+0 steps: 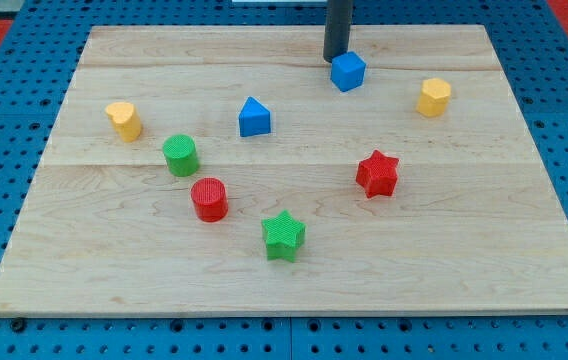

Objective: Place the blue cube towards the top right of the blue triangle

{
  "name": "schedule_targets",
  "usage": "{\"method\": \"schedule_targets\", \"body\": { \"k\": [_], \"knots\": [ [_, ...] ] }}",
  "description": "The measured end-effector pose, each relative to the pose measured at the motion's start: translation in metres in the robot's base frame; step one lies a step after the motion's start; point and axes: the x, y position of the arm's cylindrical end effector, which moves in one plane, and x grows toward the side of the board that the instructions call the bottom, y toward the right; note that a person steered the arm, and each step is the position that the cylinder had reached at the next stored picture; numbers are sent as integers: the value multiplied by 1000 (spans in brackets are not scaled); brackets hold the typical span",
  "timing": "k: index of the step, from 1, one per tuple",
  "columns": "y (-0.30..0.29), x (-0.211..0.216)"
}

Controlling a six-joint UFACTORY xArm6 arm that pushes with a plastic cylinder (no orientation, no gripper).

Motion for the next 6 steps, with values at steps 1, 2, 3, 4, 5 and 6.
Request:
{"method": "schedule_targets", "body": {
  "k": [1, 2, 3, 4, 5, 6],
  "knots": [
    [43, -25],
    [43, -47],
    [111, -33],
    [104, 40],
    [23, 47],
    [1, -3]
  ]
}}
